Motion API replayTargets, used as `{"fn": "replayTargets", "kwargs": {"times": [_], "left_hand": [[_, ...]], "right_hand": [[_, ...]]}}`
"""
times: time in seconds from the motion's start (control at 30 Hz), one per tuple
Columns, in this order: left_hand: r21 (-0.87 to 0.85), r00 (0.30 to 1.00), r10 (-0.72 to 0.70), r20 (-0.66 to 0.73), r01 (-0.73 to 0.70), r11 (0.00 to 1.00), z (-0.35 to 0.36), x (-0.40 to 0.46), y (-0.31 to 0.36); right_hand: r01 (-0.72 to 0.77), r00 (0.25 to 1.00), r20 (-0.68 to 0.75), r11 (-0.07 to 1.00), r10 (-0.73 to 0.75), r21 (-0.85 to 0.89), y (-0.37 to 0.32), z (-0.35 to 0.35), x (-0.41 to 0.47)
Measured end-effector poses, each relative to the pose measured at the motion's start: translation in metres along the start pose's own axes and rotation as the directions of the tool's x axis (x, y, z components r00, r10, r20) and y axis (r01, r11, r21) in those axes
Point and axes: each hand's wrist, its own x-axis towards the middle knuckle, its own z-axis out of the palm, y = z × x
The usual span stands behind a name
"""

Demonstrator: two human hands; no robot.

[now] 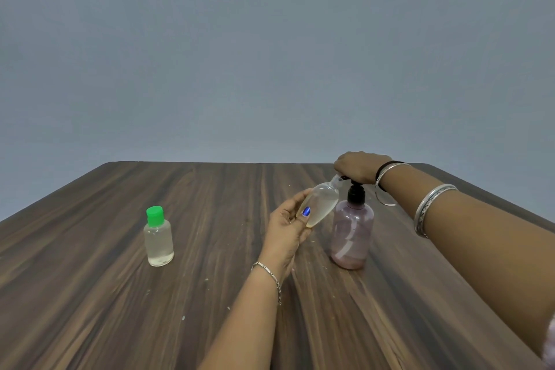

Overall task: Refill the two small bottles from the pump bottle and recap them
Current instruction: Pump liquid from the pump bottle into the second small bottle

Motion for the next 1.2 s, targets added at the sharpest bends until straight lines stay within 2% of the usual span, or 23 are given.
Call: {"fn": "replayTargets", "kwargs": {"times": [0.4, 0.67, 0.83, 1.1, 1.2], "left_hand": [[-0.014, 1.0, 0.014, 0.001, -0.014, 1.0, -0.001, -0.002, 0.001], [-0.026, 1.0, 0.011, 0.001, -0.011, 1.0, -0.001, -0.001, -0.001], [-0.029, 1.0, 0.022, -0.003, -0.022, 0.999, -0.001, 0.001, -0.001], [-0.033, 1.0, 0.024, 0.001, -0.024, 0.999, 0.0, 0.0, -0.001], [-0.026, 1.0, 0.017, 0.002, -0.017, 1.0, -0.001, 0.0, -0.001]], "right_hand": [[0.012, 1.0, -0.006, 0.995, -0.013, -0.097, 0.001, 0.004, -0.002], [0.075, 0.996, -0.045, 0.997, -0.076, -0.009, 0.002, 0.002, -0.001], [0.115, 0.993, -0.013, 0.993, -0.115, 0.035, 0.002, -0.008, -0.001], [0.098, 0.995, -0.023, 0.995, -0.099, -0.023, 0.004, -0.013, -0.004], [0.062, 0.998, -0.007, 0.998, -0.062, 0.027, 0.005, -0.015, -0.002]]}}
